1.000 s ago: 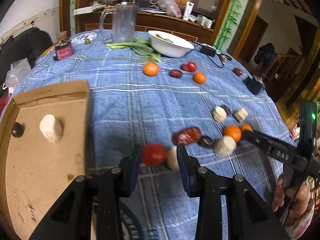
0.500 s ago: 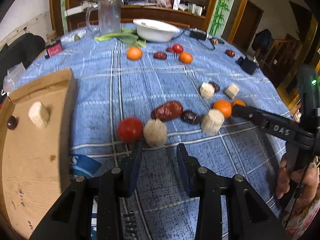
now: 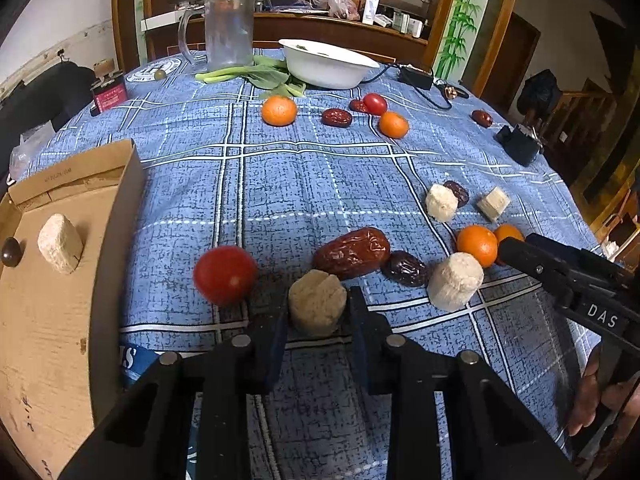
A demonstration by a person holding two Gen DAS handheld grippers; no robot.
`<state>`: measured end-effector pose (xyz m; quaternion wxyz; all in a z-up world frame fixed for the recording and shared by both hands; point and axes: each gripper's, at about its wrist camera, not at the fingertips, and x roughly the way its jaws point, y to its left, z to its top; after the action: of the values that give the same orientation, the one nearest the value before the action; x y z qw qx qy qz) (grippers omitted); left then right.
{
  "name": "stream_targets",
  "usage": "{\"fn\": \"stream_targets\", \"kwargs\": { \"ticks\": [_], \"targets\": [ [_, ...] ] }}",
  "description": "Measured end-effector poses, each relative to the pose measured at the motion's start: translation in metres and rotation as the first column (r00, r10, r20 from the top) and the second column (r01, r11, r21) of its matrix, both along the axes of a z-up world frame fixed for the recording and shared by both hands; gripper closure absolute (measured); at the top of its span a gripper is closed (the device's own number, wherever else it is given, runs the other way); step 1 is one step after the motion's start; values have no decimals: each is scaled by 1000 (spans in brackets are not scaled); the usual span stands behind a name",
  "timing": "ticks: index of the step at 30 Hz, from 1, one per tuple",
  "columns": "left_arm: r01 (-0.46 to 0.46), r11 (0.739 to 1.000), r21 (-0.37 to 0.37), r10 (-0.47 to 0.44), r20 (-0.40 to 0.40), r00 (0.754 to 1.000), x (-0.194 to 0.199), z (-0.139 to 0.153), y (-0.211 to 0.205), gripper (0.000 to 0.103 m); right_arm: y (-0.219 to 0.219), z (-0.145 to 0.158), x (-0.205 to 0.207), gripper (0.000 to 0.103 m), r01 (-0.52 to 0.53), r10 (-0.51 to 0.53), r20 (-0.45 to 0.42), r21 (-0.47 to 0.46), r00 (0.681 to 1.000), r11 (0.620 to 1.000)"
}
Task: Organize fruits
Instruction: 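Grasp a beige round cake with the left gripper while the right grasps an orange, then carry the cake and orange into the cardboard box and open both grippers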
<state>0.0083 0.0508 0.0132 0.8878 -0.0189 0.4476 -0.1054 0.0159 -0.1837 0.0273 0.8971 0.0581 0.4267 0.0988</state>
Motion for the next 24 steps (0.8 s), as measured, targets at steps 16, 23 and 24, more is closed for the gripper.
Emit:
{"fn": "stream_targets", "kwargs": {
  "ticks": [16,23,24],
  "targets": [
    [4,1000,-19,-3,28,1000,-2,-1,1,76,-8,-6,10,50,45,-43,-23,91,999,995],
    [6,1000,-20,-5,30,1000,-2,-1,2,76,-7,-6,9,70,12,-10,-13,124,1000,992],
    [6,1000,-26,-5,29,1000,-2,-1,3,76,-7,-6,9,70,16,-14,-13,129,1000,991]
  ]
}}
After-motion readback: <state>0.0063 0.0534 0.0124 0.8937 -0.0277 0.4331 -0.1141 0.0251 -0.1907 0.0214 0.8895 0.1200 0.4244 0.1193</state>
